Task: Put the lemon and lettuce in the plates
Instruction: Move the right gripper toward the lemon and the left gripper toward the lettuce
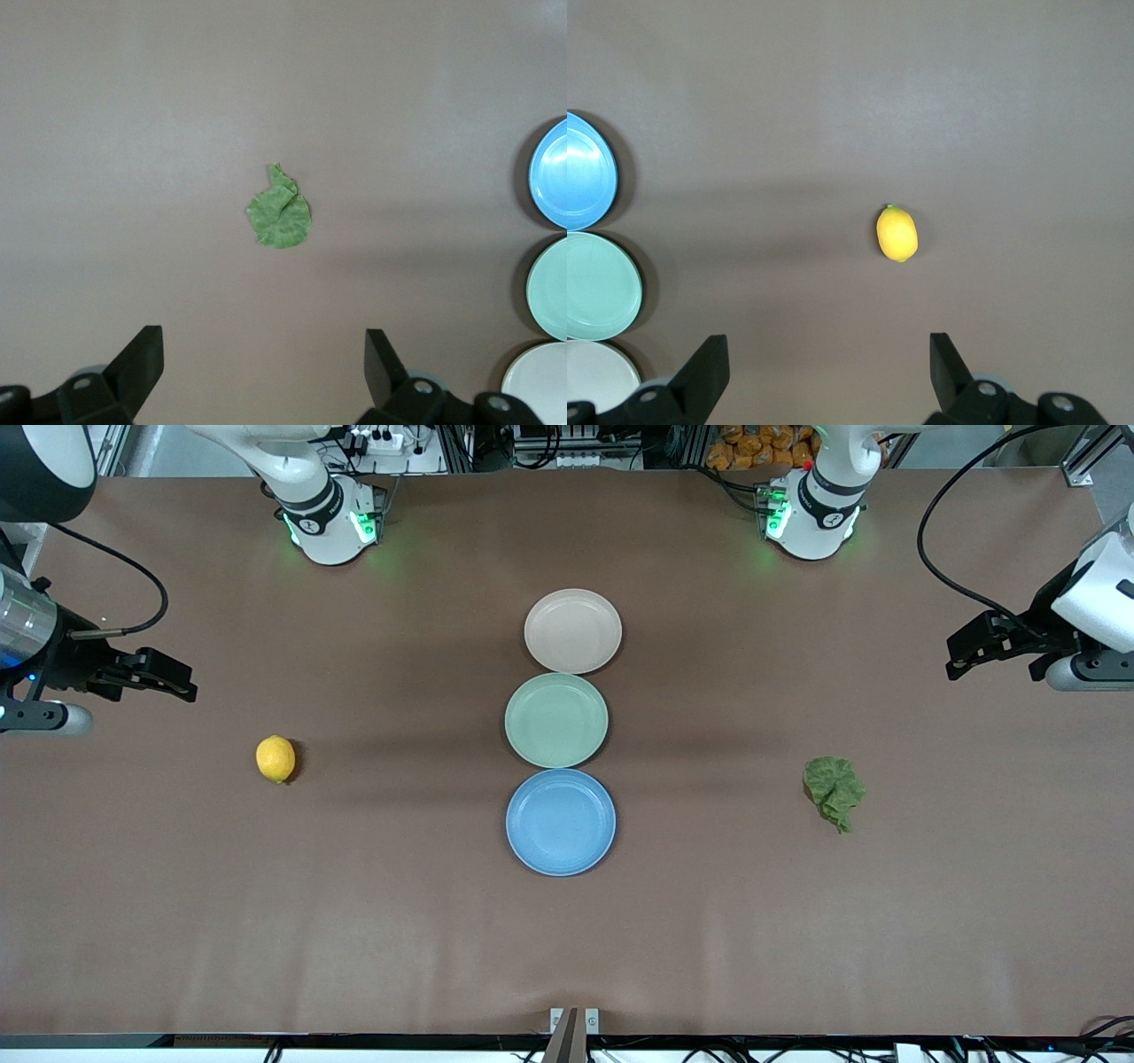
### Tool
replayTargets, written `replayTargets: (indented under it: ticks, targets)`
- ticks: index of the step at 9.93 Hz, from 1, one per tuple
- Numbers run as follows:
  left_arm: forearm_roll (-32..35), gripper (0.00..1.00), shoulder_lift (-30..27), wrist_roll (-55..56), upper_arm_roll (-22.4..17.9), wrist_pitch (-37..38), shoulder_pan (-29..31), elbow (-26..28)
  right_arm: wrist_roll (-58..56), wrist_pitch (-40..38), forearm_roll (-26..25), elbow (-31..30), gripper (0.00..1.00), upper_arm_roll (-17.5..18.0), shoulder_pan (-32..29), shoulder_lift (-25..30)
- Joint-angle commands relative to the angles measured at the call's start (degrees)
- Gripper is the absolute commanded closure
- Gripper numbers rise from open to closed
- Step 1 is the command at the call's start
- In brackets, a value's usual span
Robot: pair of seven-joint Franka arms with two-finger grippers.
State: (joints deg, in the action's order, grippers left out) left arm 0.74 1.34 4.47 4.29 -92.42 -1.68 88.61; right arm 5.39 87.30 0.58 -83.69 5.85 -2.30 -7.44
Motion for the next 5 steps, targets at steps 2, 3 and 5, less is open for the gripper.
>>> replayTargets:
  ticks: [2,3,5]
  targets:
    - [-0.65,0.0,0.85,-1.74,-0.25,0.92,0.19,0.16,1.03,-0.28,-0.32,-0.42,0.0,-0.23,0.28,0.59]
    - [-0.83,0.0,2.86,-2.18,-0.25,0.75,0.19,0.33,1.03,-0.37,-0.32,-0.42,0.0,-0.23,0.28,0.5]
    - [-0.83,0.0,8.38,-3.14,-0.33,-0.65,0.89,0.6,0.86,-0.28,-0.32,-0.59,0.0,-0.32,-0.07,0.33]
